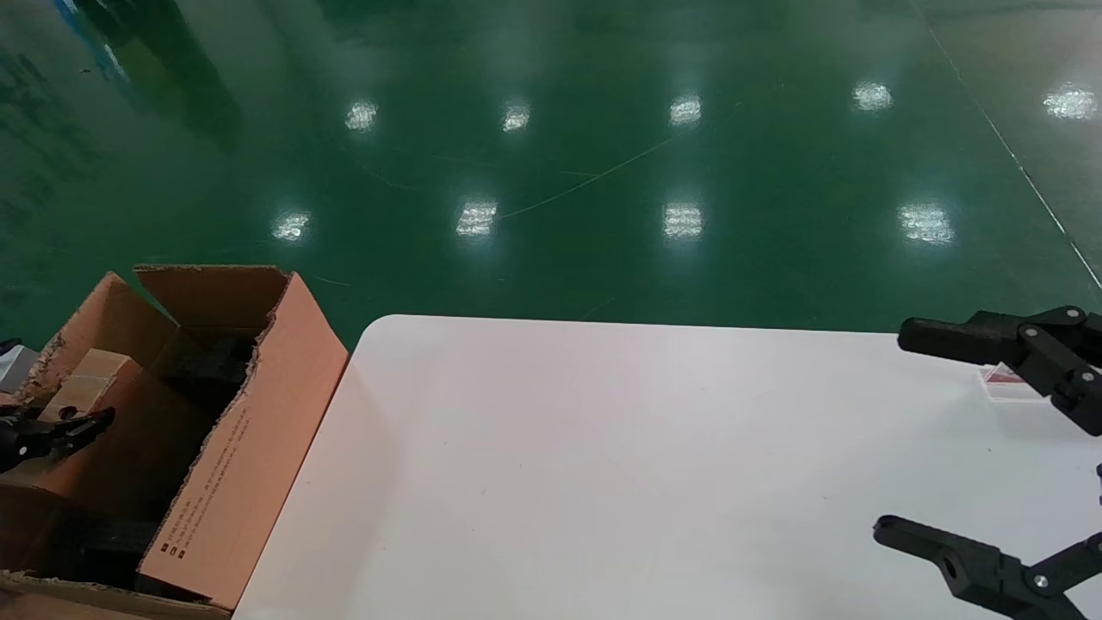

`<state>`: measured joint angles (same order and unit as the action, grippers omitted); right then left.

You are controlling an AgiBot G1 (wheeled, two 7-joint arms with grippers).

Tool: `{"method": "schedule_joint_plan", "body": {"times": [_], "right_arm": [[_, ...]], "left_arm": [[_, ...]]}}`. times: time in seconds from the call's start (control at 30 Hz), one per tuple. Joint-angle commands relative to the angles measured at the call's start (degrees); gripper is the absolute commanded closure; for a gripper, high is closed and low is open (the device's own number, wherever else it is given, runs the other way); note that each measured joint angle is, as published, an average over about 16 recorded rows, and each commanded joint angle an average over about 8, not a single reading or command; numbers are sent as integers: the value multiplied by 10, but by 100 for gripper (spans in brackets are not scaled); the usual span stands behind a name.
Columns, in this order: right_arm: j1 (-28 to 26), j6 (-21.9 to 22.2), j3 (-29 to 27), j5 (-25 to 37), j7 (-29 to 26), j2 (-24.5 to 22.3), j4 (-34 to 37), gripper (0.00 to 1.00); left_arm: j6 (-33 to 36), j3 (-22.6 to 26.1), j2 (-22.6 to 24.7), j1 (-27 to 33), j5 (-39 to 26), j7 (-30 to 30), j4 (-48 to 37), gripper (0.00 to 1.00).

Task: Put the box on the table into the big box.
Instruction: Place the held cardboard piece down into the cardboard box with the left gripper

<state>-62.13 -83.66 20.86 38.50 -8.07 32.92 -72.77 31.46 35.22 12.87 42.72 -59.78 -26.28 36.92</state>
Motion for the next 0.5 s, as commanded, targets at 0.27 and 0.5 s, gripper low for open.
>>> {"method": "schedule_joint_plan", "body": {"times": [0.27, 0.5], "right_arm": [[0, 0, 0, 0, 0, 0, 0, 0], [0, 0, 0, 0, 0, 0, 0, 0]], "left_arm": [[-52, 8, -22, -42, 12, -40, 60, 32], [-82, 12, -39, -66, 24, -57, 92, 0]]}}
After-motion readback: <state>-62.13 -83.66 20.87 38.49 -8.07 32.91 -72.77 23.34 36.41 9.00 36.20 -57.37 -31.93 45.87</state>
